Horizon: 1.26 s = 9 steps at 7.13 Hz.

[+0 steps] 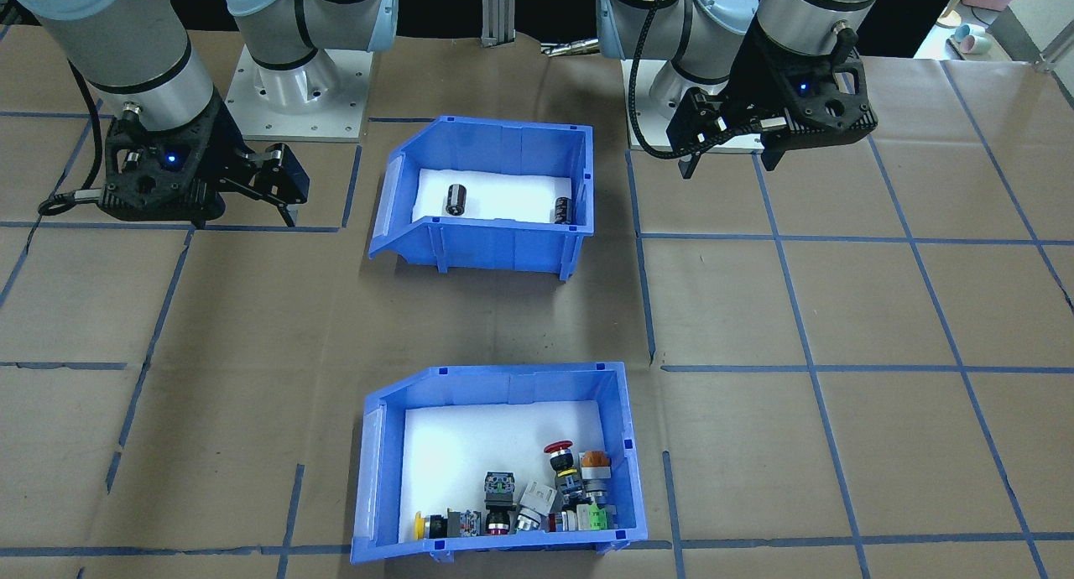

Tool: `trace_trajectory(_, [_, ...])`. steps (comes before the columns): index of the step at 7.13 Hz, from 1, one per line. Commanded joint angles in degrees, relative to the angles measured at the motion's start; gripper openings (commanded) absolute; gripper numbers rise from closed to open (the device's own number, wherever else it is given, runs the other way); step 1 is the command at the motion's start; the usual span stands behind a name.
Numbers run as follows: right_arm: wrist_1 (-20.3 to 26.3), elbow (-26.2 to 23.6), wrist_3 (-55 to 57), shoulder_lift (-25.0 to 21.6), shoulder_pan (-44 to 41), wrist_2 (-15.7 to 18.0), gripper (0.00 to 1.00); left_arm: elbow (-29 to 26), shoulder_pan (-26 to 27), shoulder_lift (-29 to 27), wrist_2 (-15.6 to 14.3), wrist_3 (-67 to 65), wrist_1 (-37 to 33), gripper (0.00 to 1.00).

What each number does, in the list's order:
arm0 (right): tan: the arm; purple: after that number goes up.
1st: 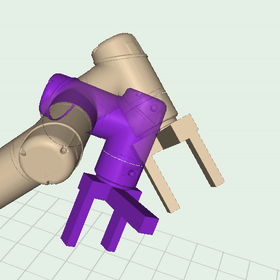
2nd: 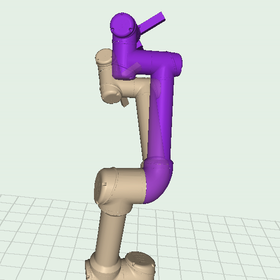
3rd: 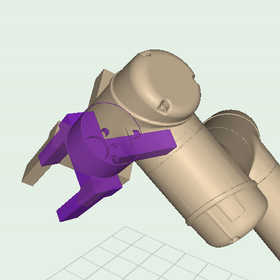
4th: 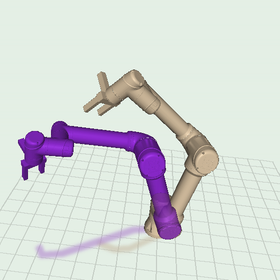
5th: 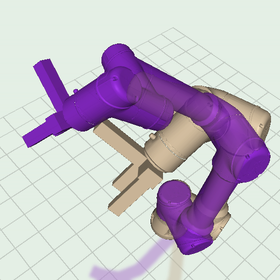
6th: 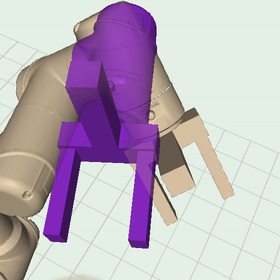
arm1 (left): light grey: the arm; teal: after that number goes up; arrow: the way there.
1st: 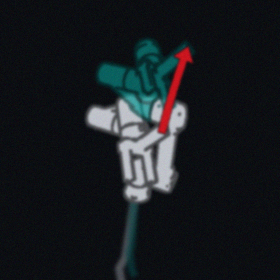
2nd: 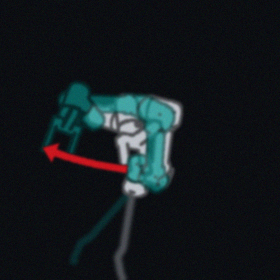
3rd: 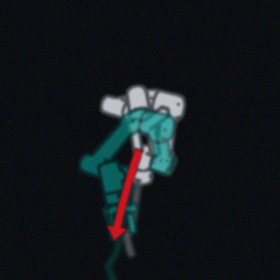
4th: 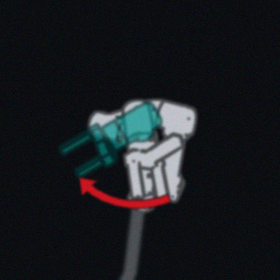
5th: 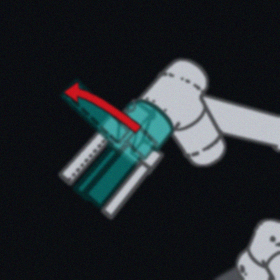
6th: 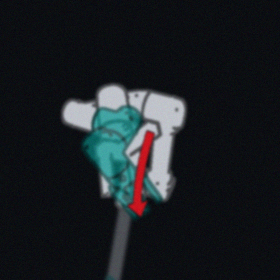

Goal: Place battery box in front

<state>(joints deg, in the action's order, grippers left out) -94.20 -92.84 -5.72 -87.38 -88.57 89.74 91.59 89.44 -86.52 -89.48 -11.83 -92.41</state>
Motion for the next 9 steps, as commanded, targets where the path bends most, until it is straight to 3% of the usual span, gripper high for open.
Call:
trace_trajectory(1, [-0.3,2.2,-8.9,3.2,-0.1,-0.7,1.0,1.7,0.1,1.6,0.2,-16.0,0.0,0.99])
trace_trajectory(3, [-1.2,6.4,-24.8,8.5,-0.7,-1.0,1.0,5.7,0.8,5.1,-0.2,-33.8,-0.1,0.99])
trace_trajectory(5, [-1.5,11.3,-37.5,14.1,-5.6,-0.8,1.0,14.3,1.9,8.3,0.9,-57.4,0.8,0.98])
trace_trajectory(6, [-1.4,13.4,-44.4,16.9,-7.7,-0.7,1.0,17.4,4.1,8.8,0.9,-61.2,3.7,0.98])
trace_trajectory(9, [-1.5,17.3,-59.9,20.7,-14.9,-0.4,1.0,19.7,18.8,11.0,0.7,-83.6,6.1,0.98])
